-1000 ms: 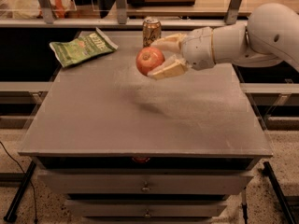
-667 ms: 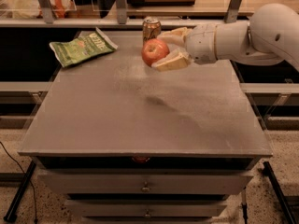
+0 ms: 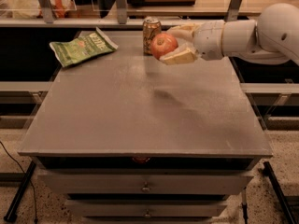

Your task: Move apple near orange can

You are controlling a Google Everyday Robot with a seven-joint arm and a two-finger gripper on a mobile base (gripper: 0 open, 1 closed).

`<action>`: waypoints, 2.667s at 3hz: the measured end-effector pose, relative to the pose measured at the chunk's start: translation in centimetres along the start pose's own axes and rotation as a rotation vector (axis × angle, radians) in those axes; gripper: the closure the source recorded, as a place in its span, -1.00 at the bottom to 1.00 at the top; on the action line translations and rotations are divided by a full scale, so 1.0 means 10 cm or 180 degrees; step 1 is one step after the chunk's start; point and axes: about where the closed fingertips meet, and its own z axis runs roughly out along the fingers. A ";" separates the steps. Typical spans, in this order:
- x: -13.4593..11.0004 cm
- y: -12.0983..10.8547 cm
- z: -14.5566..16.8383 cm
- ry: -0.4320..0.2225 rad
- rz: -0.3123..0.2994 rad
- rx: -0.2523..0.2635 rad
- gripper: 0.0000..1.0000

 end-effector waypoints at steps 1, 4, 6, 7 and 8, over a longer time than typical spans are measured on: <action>0.07 -0.05 0.04 0.0028 -0.0017 0.0068 1.00; 0.39 -0.41 0.28 0.0252 -0.0037 0.0355 1.00; 0.62 -0.54 0.33 0.0396 0.0013 0.0443 1.00; 0.83 -0.63 0.44 0.0446 0.0112 0.0460 1.00; 0.86 -0.65 0.47 0.0441 0.0150 0.0466 0.94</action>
Offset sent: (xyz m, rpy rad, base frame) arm 0.0492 -0.0125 -0.0169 -0.0202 -0.0437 -0.1148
